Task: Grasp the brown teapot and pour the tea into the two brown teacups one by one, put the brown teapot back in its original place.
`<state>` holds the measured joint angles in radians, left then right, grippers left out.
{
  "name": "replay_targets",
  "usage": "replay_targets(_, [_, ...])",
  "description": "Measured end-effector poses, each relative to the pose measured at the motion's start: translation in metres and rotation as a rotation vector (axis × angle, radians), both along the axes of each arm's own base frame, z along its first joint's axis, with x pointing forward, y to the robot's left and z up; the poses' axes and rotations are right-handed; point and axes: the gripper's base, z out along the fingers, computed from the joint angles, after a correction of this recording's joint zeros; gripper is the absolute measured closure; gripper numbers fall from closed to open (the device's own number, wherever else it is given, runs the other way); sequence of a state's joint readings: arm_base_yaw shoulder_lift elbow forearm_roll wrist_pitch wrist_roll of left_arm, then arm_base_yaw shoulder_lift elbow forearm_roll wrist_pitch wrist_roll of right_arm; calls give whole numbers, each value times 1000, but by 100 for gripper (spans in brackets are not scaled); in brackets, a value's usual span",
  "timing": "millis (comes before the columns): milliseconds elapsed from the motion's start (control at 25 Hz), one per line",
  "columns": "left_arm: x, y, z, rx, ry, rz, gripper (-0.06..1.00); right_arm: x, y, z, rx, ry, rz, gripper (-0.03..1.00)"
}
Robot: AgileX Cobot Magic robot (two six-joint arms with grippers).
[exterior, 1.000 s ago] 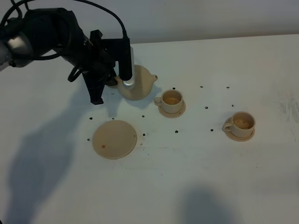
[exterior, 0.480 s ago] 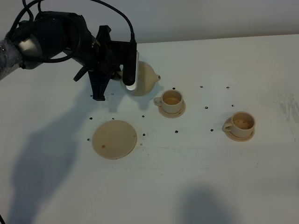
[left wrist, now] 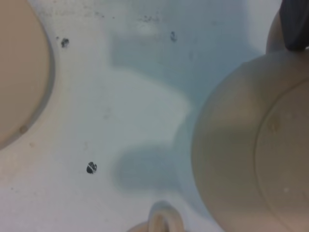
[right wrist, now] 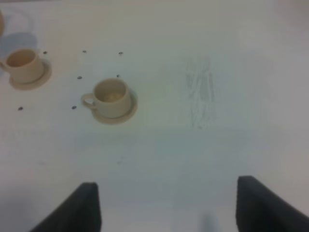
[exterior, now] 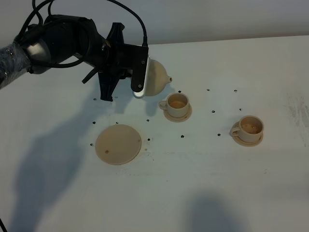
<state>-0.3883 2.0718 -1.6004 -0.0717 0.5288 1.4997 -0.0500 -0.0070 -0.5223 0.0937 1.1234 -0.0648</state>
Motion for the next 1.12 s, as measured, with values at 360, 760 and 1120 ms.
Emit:
replay_targets(360, [0, -6, 2, 25, -51, -62, 86, 0, 0, 0, 0, 0, 0, 39])
replay_targets(760, [3, -6, 3, 71, -100, -94, 86, 0, 0, 0, 0, 0, 0, 39])
replay_targets(1120, [2, -16, -12, 98, -90, -135, 86, 0, 0, 0, 0, 0, 0, 39])
